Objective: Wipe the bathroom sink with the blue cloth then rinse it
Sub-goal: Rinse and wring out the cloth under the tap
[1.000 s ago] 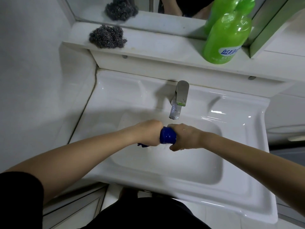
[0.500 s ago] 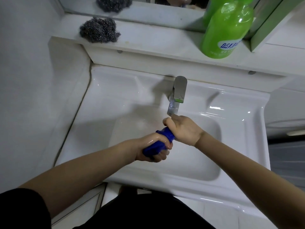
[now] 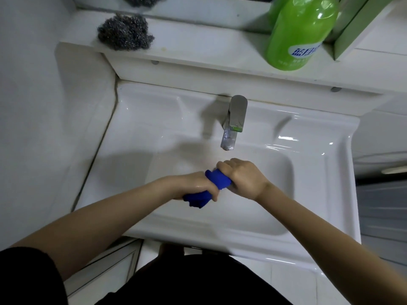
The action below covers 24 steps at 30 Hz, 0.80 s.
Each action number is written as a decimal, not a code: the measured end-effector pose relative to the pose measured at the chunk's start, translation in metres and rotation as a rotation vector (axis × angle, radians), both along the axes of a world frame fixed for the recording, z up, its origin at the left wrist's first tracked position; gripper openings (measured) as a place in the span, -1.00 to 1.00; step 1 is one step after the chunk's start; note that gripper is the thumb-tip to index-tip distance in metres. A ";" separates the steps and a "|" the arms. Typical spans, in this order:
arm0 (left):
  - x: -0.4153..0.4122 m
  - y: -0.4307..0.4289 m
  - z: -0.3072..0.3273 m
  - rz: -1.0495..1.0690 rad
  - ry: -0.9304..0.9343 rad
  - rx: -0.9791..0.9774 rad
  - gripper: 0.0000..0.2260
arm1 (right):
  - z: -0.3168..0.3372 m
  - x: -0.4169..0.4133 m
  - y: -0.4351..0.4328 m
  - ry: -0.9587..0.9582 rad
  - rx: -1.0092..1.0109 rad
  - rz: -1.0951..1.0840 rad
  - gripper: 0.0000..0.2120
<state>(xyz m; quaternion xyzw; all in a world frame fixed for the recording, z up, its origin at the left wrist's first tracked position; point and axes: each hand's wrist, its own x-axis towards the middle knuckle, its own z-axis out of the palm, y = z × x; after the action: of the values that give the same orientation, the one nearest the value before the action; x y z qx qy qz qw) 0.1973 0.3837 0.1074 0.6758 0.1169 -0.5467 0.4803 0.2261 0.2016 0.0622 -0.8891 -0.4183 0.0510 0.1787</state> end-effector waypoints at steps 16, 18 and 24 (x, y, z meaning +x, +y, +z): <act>-0.012 0.038 0.020 0.123 -0.898 0.202 -0.33 | 0.067 -0.054 0.003 0.930 0.650 -0.713 -0.77; -0.025 0.023 0.028 0.379 -0.482 -0.083 -0.35 | 0.069 -0.065 0.008 0.832 0.705 -0.692 -0.89; -0.040 -0.003 0.014 0.882 -0.244 -0.323 -0.66 | 0.063 -0.103 0.027 0.650 0.728 -0.678 -0.87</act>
<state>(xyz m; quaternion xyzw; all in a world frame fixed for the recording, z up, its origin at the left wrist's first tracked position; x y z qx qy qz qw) 0.1569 0.3804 0.1212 0.5380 0.2488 -0.2186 0.7752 0.1233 0.2285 0.1254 -0.7934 -0.0252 0.1140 0.5974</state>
